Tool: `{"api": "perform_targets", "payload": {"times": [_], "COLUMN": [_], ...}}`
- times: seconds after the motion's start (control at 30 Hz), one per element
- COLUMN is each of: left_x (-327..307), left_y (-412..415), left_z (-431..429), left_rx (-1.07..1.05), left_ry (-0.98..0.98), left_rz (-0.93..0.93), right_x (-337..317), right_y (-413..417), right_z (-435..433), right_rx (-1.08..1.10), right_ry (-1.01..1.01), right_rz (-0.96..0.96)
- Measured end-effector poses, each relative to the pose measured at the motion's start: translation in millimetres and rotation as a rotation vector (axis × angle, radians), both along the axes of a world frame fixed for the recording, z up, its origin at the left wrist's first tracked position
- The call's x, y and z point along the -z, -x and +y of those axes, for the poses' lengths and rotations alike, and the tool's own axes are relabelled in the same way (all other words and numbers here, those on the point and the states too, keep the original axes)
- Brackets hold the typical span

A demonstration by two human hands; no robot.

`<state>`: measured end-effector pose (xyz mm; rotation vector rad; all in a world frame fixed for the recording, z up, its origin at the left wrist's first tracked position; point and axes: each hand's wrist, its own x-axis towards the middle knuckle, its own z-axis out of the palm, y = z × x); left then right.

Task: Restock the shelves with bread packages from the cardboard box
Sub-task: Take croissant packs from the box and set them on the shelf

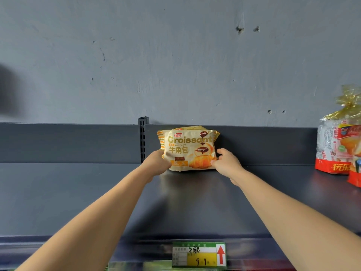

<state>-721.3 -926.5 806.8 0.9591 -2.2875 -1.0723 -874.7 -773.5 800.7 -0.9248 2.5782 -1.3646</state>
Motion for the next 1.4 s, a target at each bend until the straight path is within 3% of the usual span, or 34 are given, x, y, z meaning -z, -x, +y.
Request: {"api": "perform_targets", "payload": {"times": [0.37,0.8,1.4], "left_x": [-2.3,-13.7,51.3], "left_y": [-14.8,-44.1,-136.7], "left_z": [33.3,133.1,353.4], "left_rx": [0.068,0.477,0.927], "left_ry": [0.240,0.502,0.517], "left_rz": [-0.050,0.035,0.053], "right_x": [0.1,0.5,60.0], "right_y": [-16.5,-101.5,-285.0], "right_z": [34.8,161.6,402.1], "right_rx": [0.024,0.378,0.767], "right_ry": [-0.074,-0.063,-0.197], "right_rz": [0.061,0.075,-0.014]}}
